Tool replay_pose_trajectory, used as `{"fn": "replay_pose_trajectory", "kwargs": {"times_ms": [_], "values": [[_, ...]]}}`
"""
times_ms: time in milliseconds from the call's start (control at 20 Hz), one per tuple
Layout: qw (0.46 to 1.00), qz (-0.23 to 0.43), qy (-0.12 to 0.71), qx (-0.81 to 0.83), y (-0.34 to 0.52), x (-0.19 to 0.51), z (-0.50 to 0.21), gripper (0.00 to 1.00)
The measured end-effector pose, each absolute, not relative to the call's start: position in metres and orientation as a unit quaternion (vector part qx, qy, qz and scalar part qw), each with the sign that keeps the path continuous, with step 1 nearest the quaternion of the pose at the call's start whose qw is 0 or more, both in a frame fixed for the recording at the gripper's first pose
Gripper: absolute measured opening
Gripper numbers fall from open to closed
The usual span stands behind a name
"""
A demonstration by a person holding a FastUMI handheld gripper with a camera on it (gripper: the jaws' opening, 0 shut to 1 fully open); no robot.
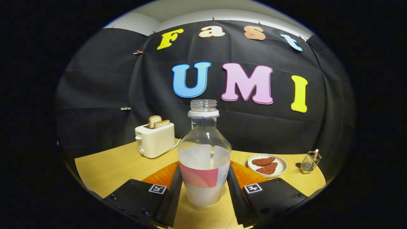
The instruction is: Take the bottle from table, then pour the juice into the cup, finally place the bottle on the coaster
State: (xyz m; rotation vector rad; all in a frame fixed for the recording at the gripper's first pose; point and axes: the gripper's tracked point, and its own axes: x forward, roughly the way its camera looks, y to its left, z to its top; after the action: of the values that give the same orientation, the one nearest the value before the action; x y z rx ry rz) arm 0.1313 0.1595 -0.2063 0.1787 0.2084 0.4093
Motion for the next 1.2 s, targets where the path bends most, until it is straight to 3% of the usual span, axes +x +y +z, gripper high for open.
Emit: {"fn": "replay_pose_trajectory", "kwargs": {"times_ms": [650,1200], "values": [[0.973,0.174,0.122,0.088,0.183,0.206,-0.300,0.73],[0.973,0.166,0.131,0.094,0.188,0.216,-0.325,0.74]]}}
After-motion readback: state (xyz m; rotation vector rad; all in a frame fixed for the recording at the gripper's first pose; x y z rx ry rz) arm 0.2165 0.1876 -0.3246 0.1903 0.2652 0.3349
